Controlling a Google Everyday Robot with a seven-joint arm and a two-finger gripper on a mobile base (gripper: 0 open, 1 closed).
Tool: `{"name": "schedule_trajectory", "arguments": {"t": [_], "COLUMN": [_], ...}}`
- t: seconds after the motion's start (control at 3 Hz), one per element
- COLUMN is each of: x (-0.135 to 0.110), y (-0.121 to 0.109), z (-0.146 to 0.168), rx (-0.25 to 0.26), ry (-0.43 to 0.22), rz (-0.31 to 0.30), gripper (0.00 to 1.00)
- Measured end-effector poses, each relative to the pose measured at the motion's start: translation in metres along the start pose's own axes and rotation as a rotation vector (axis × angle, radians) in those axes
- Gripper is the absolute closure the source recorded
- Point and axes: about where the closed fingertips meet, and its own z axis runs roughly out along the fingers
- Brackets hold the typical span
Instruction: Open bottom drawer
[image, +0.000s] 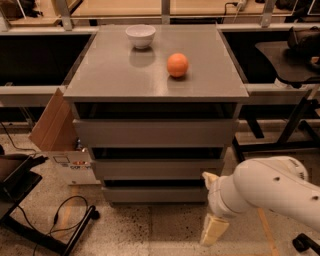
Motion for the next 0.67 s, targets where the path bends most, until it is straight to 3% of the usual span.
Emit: {"name": "schedule_trajectory", "arguments": {"t": [0.67], "x": [0.019], "y": [-0.021], "z": [0.121], "rx": [0.018], "ry": [-0.001], "rz": [0.033], "gripper": [0.00]}}
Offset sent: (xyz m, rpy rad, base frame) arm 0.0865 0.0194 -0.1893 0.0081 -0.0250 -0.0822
